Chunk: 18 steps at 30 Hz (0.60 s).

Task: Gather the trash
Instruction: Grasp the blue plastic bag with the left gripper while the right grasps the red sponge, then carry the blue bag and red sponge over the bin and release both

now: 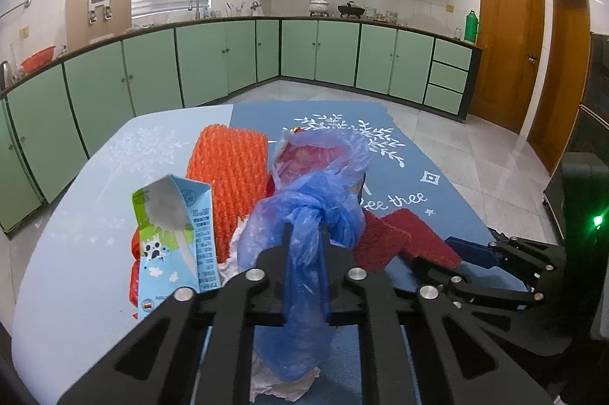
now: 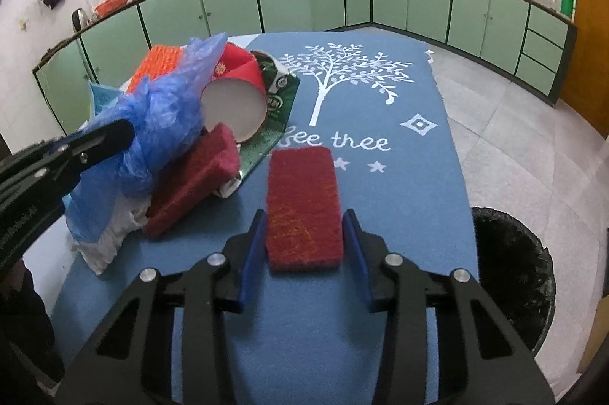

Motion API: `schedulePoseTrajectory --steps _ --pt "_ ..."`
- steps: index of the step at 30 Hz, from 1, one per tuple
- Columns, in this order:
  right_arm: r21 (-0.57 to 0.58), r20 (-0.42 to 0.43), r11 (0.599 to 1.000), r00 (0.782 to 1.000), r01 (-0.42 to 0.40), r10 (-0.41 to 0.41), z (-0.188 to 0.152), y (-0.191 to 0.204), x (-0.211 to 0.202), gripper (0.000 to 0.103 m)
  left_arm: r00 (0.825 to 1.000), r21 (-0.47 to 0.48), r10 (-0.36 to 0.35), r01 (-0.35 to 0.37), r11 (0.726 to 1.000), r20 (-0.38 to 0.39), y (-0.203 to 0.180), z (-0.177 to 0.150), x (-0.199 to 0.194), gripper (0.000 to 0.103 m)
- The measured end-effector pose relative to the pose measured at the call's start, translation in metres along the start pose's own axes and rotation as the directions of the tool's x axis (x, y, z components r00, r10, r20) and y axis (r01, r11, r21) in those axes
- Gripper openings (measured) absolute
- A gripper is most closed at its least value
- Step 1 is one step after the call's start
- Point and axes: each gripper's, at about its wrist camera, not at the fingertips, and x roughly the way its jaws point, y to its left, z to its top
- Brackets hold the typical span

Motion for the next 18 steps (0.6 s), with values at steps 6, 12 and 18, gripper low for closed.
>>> schedulePoseTrajectory --steps 6,12,18 --pt "0.015 0.060 1.000 0.998 0.006 -0.007 0.011 -0.006 -0.021 0.039 1.000 -0.011 0.000 0.001 1.000 0.028 -0.003 0.005 -0.010 0.006" --pt "0.036 0.125 0.999 0.992 0.001 -0.006 0.024 -0.016 -0.046 0.039 0.997 -0.007 -0.013 0.013 1.000 0.080 -0.010 0.012 -0.027 0.006" --pt "0.058 0.183 0.998 0.983 0.015 -0.025 0.034 -0.032 -0.069 0.039 0.991 0.010 -0.044 0.043 0.999 0.123 -0.024 0.022 -0.043 0.006"
